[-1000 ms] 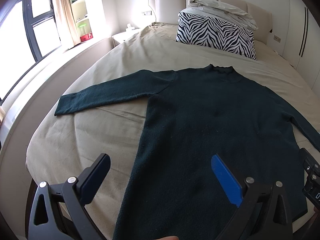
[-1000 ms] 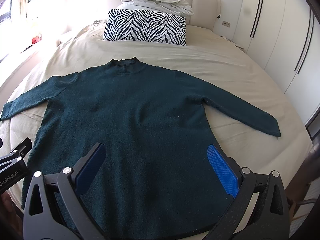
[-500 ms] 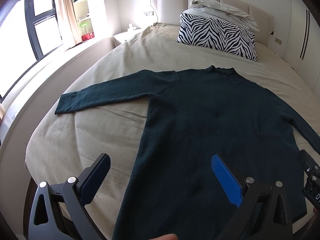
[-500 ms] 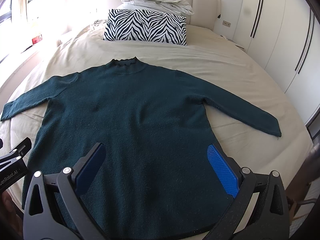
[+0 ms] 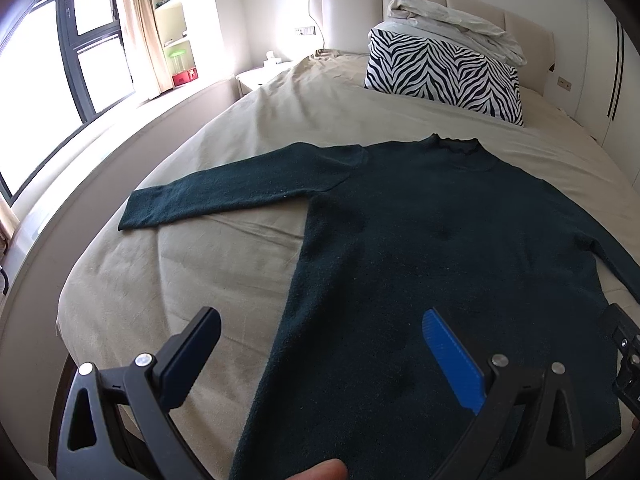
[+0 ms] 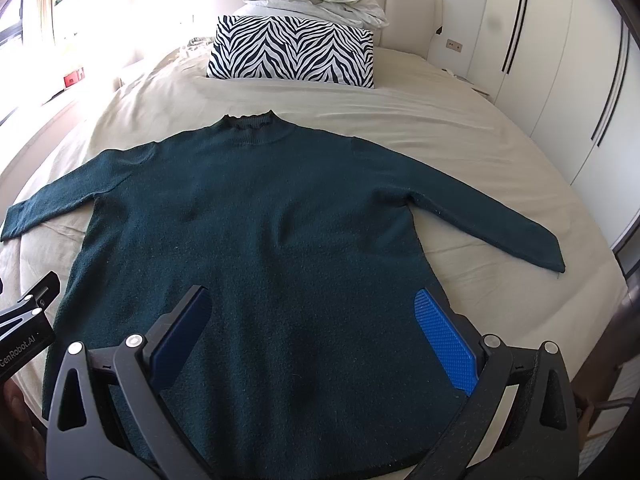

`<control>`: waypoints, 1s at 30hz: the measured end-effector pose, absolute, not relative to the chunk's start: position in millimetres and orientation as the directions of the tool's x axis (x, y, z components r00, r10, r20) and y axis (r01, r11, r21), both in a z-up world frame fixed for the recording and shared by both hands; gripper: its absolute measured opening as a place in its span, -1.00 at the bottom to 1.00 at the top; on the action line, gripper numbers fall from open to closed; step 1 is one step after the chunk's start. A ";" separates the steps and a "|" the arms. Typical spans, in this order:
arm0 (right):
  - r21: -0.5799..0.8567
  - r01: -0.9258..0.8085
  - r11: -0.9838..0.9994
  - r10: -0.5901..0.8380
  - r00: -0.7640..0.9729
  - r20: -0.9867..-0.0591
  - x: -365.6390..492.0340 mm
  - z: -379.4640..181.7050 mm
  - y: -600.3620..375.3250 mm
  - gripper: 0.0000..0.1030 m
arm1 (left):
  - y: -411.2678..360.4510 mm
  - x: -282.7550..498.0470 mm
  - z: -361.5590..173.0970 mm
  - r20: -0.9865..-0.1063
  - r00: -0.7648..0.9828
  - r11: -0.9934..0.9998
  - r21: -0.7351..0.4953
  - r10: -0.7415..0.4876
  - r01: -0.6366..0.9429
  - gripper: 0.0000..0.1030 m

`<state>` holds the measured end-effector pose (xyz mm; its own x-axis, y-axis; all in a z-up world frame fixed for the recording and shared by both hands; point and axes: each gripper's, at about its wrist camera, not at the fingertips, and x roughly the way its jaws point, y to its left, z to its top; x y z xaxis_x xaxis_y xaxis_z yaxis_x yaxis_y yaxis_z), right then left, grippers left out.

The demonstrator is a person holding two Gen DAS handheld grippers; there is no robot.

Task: Fold small clothes
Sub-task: 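Grasp the sweater sleeve with the right gripper and lift it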

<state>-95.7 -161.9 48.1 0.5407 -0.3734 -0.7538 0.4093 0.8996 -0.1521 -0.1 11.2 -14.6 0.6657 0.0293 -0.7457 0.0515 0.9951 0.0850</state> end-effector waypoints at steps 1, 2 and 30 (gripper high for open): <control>-0.150 0.408 0.901 -0.371 0.541 -0.755 -95.2 47.6 -162.4 1.00 | 11.0 -0.7 -14.4 -0.741 0.672 0.995 0.084 0.025 0.056 1.00; -0.147 0.407 0.902 -0.368 0.542 -0.756 -94.8 46.9 -163.1 1.00 | 10.9 -1.2 -14.1 -0.736 0.677 0.995 0.075 0.012 0.064 1.00; 0.685 0.696 0.214 -0.154 0.717 -0.680 -219.2 -66.4 -597.9 0.32 | -50.7 83.7 -32.2 -0.662 0.556 0.858 -0.463 -0.502 0.223 0.97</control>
